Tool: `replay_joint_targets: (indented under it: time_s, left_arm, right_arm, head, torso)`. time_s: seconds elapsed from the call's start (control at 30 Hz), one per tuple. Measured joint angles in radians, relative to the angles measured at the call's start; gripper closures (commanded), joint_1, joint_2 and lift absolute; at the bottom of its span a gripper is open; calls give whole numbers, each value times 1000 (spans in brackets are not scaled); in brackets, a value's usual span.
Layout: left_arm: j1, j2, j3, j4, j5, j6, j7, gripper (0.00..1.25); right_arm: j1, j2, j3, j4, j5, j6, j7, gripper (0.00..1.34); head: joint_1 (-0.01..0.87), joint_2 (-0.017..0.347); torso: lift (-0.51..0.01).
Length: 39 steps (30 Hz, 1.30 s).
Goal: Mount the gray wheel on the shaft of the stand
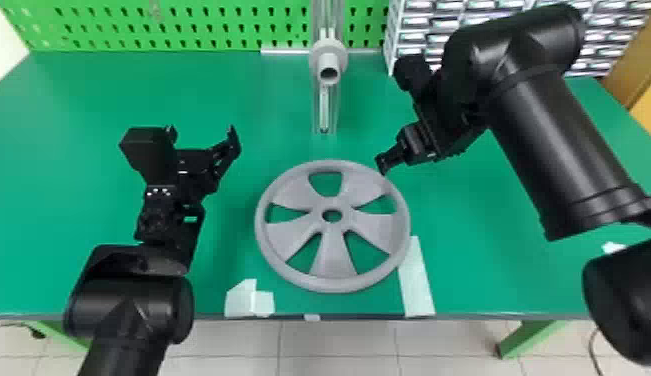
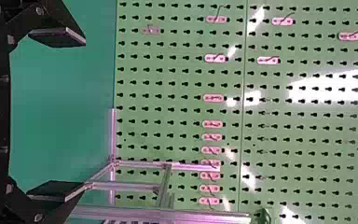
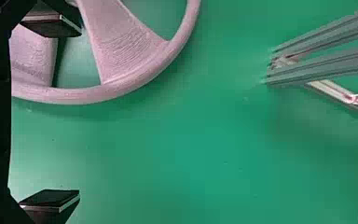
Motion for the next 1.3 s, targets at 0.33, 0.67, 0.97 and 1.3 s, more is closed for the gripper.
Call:
replay_joint_targets:
  time_s: [0.33,0.67,0.97,1.3]
  left_arm:
    - [-1,3,-6,0,-1,-1,0,191]
    - [0,6,-14,-1,-1,-2,0,191]
    - [-1,8,-19,-2,-2,-1,0,191]
    - [-1,8,-22,-2,-8,-1,0,191]
  right_arm:
    - [-11,4,10,81,32,-43,58,81]
    - [-29,23,-6,177,170,-92,184,81]
    - [-32,32,-24,225,201,-129,197,81]
    - [-38,41,-44,242,212,-145,197,82]
  head:
    - [865,52]
    - [865,52]
    - [865,52]
    - [865,52]
  torso:
    - [-101]
    - [-101]
    - [-101]
    - [-101]
